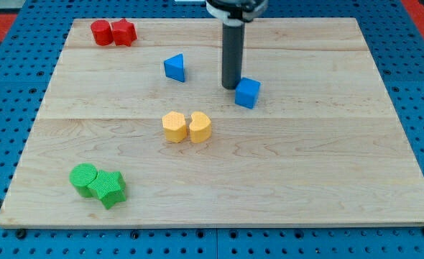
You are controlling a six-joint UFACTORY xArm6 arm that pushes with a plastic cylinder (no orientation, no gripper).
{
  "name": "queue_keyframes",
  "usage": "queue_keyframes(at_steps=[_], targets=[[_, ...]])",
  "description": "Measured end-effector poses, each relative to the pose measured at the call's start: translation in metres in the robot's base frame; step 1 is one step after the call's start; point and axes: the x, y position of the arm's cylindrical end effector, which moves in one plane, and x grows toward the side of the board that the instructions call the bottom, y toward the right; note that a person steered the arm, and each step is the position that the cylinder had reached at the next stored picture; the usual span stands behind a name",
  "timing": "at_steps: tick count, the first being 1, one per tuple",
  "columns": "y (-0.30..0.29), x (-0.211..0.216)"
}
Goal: Place the blue cube diagonal to the yellow heart
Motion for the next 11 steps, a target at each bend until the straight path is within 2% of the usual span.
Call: queue_keyframes(at_steps=[1, 3, 4, 6, 7, 9, 10, 11], targets=[[0.016, -0.013], [0.091, 0.003], [0.119, 0.035], [0.045, 0.019], [0.047, 0.018], [-0.001, 0.017], [0.012, 0.011], [0.103, 0.037]])
